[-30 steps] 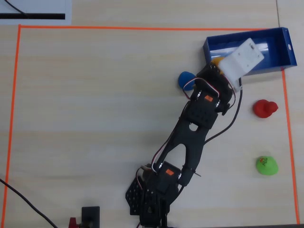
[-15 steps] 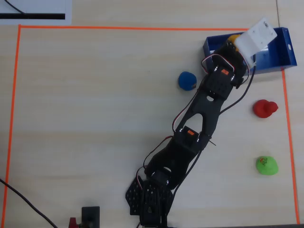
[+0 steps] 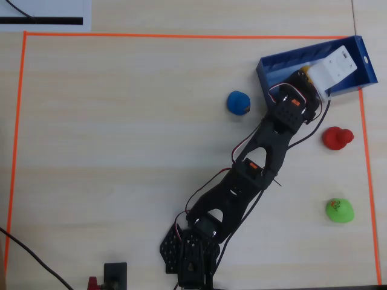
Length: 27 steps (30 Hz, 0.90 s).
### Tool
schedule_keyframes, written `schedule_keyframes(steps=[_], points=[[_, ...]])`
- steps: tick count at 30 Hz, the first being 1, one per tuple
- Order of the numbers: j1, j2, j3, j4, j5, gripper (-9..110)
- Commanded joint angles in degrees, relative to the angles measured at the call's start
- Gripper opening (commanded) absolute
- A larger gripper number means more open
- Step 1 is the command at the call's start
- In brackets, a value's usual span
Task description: Grasp yellow duck and put it into box.
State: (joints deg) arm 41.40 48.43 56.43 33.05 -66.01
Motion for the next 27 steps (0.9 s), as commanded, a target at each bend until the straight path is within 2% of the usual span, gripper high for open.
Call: schedule_keyframes(steps=[1, 10, 19, 21, 25, 27], points=[[1.1, 1.1, -4.0, -1.3, 3.9, 15], [1.1, 4.2, -9.0, 2.1, 9.8, 32], [0.8, 7.9, -8.8, 5.9, 11.6, 33], [0.8, 9.2, -9.1, 6.5, 12.3, 32], [1.0, 13.6, -10.7, 10.8, 16.2, 11], [0.8, 17.5, -10.4, 13.7, 18.1, 5]])
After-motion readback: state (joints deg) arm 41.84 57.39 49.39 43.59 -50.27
